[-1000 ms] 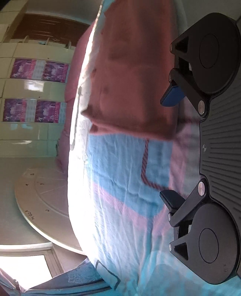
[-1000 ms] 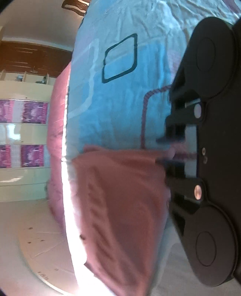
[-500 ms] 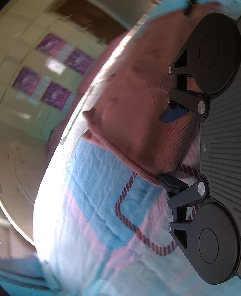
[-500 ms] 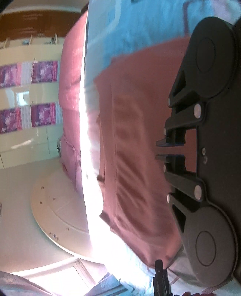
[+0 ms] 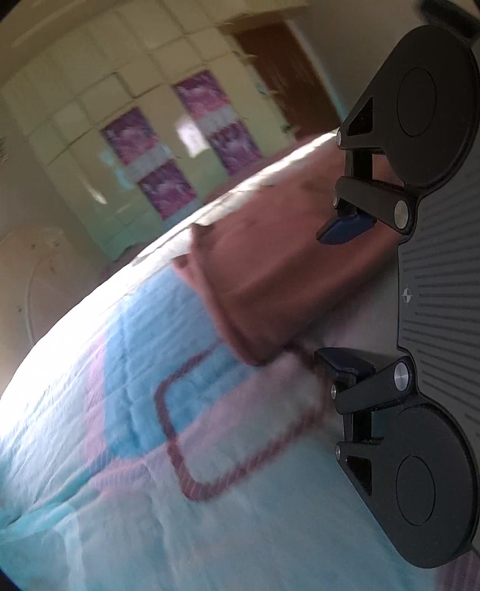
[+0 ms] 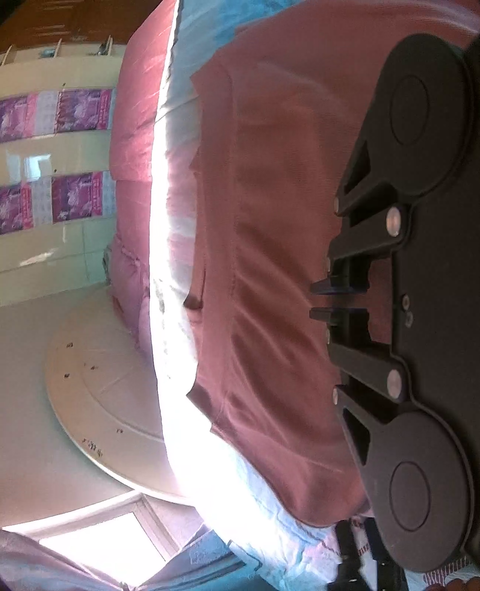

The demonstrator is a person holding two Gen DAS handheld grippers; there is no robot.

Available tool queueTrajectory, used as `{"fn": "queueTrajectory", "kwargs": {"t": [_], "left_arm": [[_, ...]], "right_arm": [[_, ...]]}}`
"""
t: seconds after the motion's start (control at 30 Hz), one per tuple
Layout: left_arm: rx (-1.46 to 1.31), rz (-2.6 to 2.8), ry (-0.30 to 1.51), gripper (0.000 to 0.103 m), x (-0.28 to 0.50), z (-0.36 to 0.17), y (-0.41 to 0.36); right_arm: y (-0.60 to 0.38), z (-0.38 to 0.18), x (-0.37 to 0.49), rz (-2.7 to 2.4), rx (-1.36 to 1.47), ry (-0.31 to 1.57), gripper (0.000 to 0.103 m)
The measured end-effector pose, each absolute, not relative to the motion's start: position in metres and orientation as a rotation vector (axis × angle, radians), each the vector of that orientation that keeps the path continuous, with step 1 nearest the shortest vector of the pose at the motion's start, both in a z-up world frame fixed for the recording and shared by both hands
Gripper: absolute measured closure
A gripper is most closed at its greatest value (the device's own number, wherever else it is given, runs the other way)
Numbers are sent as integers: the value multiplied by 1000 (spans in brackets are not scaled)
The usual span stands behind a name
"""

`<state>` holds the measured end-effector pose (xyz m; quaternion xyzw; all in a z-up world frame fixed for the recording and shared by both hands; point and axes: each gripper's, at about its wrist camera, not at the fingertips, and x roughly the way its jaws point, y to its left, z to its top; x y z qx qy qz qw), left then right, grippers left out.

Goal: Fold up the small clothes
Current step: 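Grasp the shirt corner with the left gripper and lift it, then fold the corner over the shirt with the left gripper and release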

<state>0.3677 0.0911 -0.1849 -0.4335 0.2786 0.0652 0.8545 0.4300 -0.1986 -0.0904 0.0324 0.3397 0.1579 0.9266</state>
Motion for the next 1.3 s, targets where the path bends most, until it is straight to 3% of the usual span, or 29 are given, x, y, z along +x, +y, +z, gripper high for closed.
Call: {"fn": "queueTrajectory", "kwargs": {"t": [0.13, 0.17, 0.2, 0.47, 0.6, 0.77, 0.83, 1.1, 1.3], "left_arm": [[-1002, 152, 517, 42, 407, -196, 109], [-1020, 153, 502, 47, 414, -198, 112], [-1023, 148, 506, 93, 422, -200, 112], [-1025, 123, 499, 90, 424, -209, 108], [-1088, 117, 497, 79, 431, -217, 114], [-1055, 124, 532, 79, 455, -214, 114], [-1004, 115, 552, 86, 464, -211, 112], [-856, -18, 489, 89, 482, -153, 90], [-704, -193, 486, 89, 502, -92, 11]], "right_arm": [[-195, -91, 431, 283, 85, 714, 99], [-192, -90, 431, 273, 81, 717, 102], [-189, -90, 432, 264, 74, 721, 102], [-160, -94, 448, 210, 17, 724, 102], [-154, -104, 458, 155, 13, 795, 102], [-149, -100, 455, 157, 19, 781, 102], [-144, -108, 457, 146, -19, 811, 102], [-146, -109, 463, 148, 6, 818, 102], [-212, -89, 448, 145, 298, 730, 97]]}}
